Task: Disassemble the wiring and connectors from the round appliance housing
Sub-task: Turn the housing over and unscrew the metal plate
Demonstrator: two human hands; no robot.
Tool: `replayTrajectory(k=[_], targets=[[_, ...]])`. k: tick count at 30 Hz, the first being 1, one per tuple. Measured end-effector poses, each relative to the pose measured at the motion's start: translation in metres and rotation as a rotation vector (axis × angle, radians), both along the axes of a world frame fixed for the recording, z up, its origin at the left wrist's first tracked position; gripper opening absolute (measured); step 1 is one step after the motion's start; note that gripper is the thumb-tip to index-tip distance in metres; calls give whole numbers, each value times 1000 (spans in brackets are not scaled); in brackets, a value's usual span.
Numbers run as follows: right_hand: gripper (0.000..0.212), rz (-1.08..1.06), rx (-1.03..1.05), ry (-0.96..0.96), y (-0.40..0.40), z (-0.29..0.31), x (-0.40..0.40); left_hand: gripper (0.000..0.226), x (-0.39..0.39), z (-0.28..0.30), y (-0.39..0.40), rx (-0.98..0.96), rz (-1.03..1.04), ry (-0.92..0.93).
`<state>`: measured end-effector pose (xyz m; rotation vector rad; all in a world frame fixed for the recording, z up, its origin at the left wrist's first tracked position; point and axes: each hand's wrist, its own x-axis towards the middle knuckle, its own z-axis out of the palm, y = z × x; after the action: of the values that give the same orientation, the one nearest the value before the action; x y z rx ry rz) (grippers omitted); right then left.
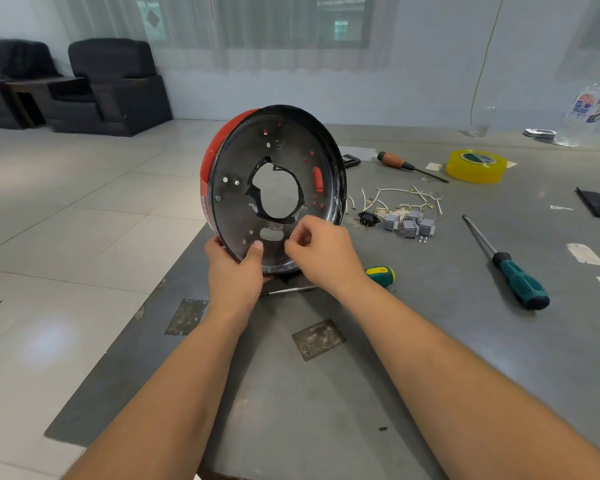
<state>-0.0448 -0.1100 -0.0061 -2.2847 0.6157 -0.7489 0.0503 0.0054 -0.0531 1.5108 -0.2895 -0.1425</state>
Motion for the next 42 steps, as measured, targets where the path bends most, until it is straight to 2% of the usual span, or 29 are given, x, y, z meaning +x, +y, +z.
replayTrajectory(k=[6,11,16,22,34,37,42], targets=[[11,-103,122,-169,-52,15,-29,41,0,1,1,-8,-20,11],[6,-313,139,-139,-120,10,-77,41,-1,2,0,-20,-12,8],[6,-516,46,-26,-160,-14,-115,43,0,1,0,-8,-22,0],[10,-550,18,92,-171,-24,-118,46,2,-2,0,-32,-23,14],[17,-592,59,139,-174,-22,-116,55,1,0,2,-49,-51,25],[8,-611,68,159,-175,-22,-116,49,0,-1,1,-57,-49,27],[12,-638,44,197,-167,-20,-106,40,-2,2,0,-71,-45,24]])
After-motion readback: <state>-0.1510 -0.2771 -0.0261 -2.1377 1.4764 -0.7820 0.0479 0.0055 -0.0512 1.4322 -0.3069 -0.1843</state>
